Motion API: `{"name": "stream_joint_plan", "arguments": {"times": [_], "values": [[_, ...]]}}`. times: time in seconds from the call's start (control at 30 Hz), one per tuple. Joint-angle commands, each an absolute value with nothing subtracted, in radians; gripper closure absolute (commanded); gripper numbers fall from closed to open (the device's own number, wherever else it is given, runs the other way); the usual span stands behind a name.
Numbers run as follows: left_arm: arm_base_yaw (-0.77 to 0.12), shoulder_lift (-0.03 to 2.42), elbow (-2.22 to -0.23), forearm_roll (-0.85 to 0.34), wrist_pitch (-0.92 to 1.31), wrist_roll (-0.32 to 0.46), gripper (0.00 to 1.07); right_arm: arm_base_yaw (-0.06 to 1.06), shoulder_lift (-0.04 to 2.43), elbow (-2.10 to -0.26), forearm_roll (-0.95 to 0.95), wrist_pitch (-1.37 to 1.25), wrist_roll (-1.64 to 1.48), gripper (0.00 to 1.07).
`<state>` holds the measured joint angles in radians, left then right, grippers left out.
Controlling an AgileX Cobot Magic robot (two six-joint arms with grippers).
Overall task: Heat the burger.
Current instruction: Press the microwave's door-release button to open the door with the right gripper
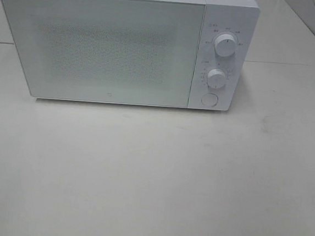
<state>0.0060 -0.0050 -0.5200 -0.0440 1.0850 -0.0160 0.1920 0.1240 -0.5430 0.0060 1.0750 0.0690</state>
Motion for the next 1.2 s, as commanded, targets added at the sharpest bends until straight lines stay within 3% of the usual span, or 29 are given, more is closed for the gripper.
{"name": "stream_joint_plan", "arguments": {"times": [0.03,0.17,0.9,1.2], "values": [[0.007,-0.020,-0.517,-0.053,1.071,-0.016,0.07,0.176,0.064,-0.535,0.000,1.071,0.064,0.32],[0.007,-0.020,-0.517,-0.053,1.071,-0.016,0.07,0.157,-0.033,-0.512,0.006,1.012,0.064,0.32],[0.007,-0.020,-0.517,-0.053,1.071,-0.016,0.07,0.157,-0.031,-0.499,0.010,0.992,0.064,0.32],[0.007,-0.020,-0.517,-0.053,1.071,-0.016,0.07,0.157,0.118,-0.523,0.009,0.932,0.064,0.32]]}}
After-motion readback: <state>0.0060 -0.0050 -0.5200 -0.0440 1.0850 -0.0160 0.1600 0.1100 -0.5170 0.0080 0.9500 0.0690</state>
